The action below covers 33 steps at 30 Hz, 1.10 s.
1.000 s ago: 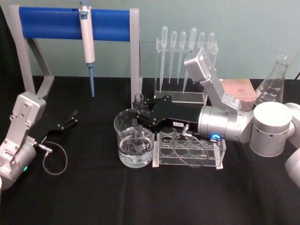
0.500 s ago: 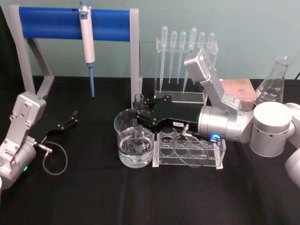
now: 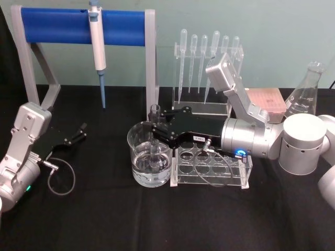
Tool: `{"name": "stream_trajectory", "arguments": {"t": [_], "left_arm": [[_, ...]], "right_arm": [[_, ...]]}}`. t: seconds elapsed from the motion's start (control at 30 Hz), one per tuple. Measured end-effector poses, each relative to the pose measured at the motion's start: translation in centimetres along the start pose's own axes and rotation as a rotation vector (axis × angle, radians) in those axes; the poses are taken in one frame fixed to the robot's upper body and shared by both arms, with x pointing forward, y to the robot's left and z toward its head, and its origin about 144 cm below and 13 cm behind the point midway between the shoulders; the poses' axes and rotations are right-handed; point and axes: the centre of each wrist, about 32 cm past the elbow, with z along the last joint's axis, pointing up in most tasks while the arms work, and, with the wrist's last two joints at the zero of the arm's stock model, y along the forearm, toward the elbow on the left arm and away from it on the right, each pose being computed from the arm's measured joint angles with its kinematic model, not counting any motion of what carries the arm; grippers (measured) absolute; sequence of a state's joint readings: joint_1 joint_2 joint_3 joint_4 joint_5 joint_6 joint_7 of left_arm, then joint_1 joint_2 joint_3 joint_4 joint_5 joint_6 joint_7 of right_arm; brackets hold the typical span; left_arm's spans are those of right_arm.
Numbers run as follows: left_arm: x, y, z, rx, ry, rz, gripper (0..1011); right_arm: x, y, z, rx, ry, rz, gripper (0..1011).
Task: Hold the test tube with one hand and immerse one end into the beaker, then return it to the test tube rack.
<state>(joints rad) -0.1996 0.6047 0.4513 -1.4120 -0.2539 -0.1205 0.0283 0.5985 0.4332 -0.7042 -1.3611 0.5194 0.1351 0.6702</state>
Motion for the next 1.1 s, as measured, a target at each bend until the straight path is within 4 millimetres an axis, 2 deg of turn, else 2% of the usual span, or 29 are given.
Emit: {"name": "stream_trajectory", "arguments": {"t": [1.1], "left_arm": [[0.0,0.0,0.0,0.0,0.0,0.0,1000]], "right_arm": [[0.0,0.0,0.0,0.0,0.0,0.0,241]]}}
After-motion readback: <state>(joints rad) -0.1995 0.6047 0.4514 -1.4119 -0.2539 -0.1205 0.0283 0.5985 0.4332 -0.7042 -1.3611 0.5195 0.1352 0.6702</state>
